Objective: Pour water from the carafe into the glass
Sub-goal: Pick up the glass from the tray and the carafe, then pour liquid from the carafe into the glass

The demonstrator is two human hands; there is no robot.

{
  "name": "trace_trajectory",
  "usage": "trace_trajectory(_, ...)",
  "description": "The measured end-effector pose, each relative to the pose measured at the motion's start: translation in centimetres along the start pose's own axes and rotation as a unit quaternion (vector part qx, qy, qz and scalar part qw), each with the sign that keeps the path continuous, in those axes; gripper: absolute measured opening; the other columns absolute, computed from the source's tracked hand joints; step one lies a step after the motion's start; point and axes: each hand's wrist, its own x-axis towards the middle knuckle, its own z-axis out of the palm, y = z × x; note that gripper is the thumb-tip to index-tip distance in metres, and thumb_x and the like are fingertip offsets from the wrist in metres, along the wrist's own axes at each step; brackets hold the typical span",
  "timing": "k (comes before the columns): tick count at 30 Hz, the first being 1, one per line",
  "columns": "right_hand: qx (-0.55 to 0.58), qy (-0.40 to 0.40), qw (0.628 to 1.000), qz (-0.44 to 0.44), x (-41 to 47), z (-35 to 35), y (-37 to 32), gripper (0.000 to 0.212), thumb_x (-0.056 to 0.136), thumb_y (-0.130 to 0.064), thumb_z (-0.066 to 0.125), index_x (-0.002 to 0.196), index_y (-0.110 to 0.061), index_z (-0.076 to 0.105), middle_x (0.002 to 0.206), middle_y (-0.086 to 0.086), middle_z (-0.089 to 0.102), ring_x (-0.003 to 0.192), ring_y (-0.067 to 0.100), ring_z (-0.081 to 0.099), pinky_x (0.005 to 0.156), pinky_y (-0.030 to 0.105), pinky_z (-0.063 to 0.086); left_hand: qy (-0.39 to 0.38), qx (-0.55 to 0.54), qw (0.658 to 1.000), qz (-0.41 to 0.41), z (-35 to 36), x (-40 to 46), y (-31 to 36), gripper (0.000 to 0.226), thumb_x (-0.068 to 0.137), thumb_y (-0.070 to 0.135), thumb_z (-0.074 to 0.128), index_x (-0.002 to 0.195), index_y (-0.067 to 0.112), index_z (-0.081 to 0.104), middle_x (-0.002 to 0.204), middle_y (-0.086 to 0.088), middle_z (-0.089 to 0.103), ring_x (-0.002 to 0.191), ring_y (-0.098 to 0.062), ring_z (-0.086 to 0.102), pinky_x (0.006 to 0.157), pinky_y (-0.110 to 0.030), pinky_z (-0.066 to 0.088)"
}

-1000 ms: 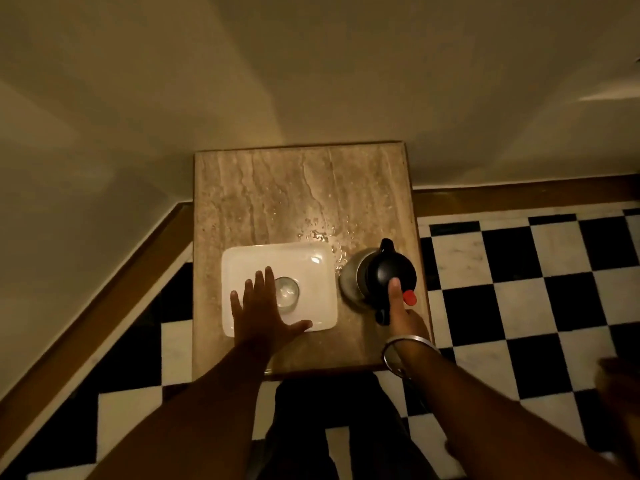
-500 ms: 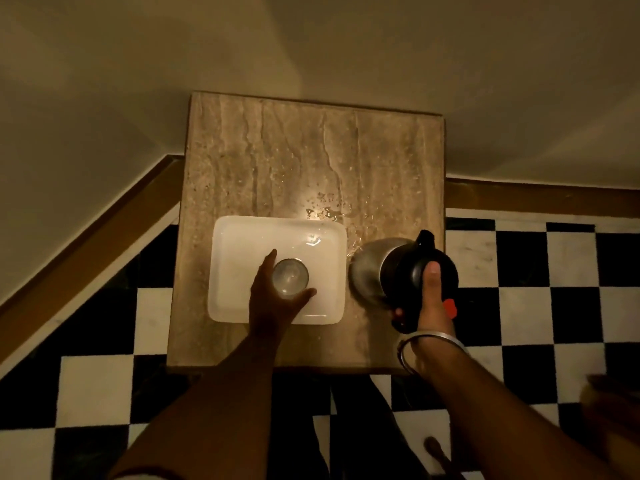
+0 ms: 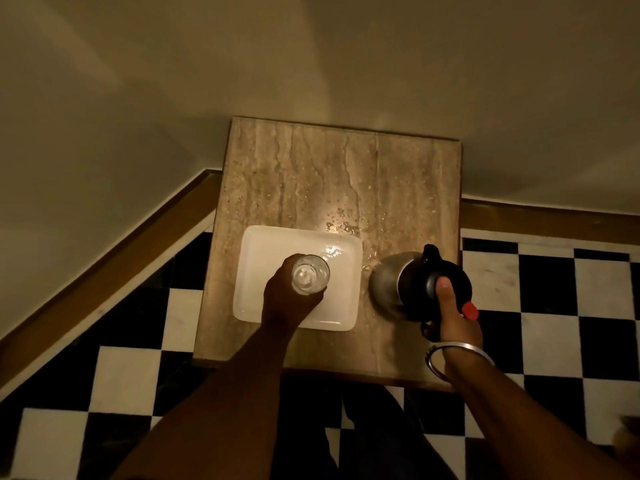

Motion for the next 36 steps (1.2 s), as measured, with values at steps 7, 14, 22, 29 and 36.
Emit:
trace_trajectory(7,-0.18,-0.033,0.979,-0.084,1.9,-3.0,-4.4,0.093,0.039,-0.088,0.052,0.07,-0.001,0.064,0.077,0.025,0.069,0.07,0.036,0.065,0.067,0.041,0.052,0.021,-0.014,1.0,0.016,-1.6,-0.9,3.4,0.071,0.061,0.023,0.093,0.121,0.02,0.056,0.113,0.015,0.06,0.107,-0.009,0.058,0.095,-0.024,0.042)
trace_trajectory(14,-0.31,-0.108,0.925,-0.19,-2.0,-7.8,-9.5,0.07,0.045,-0.079,0.064,0.042,-0.011,0.049,0.036,0.002,0.047,0.036,0.02,0.048,0.045,0.033,0.04,0.015,-0.018,1.0,-0.005,-4.7,-2.7,9.1,0.073,0.058,0.026,0.092,0.118,0.038,0.052,0.104,0.028,0.06,0.099,0.009,0.055,0.087,-0.003,0.036)
trace_trajectory(22,-0.36,-0.096,0.873,-0.315,-10.5,-13.3,-17.5,0.073,0.043,-0.09,0.056,0.041,-0.017,0.047,0.035,-0.003,0.039,0.035,0.015,0.04,0.045,0.031,0.034,-0.022,-0.014,0.999,0.032,-8.3,-4.1,16.3,0.08,0.057,0.034,0.091,0.116,0.041,0.039,0.105,0.018,0.062,0.093,-0.006,0.062,0.071,-0.005,0.042)
trace_trajectory(29,-0.436,-0.06,0.809,-0.389,-18.9,-13.4,-24.2,0.081,0.039,-0.097,0.045,0.044,-0.016,0.05,0.037,-0.004,0.041,0.034,0.013,0.039,0.041,0.028,0.032,-0.047,-0.041,0.991,0.117,-10.8,-4.2,20.7,0.067,0.058,0.047,0.085,0.112,0.04,0.046,0.102,0.015,0.066,0.09,-0.006,0.064,0.072,-0.021,0.052)
trace_trajectory(36,-0.527,-0.008,0.725,-0.444,-25.2,-10.3,-28.2,0.079,0.036,-0.099,0.037,0.047,-0.022,0.053,0.034,-0.007,0.047,0.03,0.005,0.046,0.038,0.019,0.036,-0.054,-0.079,0.977,0.192,-14.2,-3.7,21.4,0.067,0.06,0.044,0.085,0.117,0.039,0.05,0.107,0.015,0.066,0.097,-0.006,0.063,0.079,-0.03,0.057)
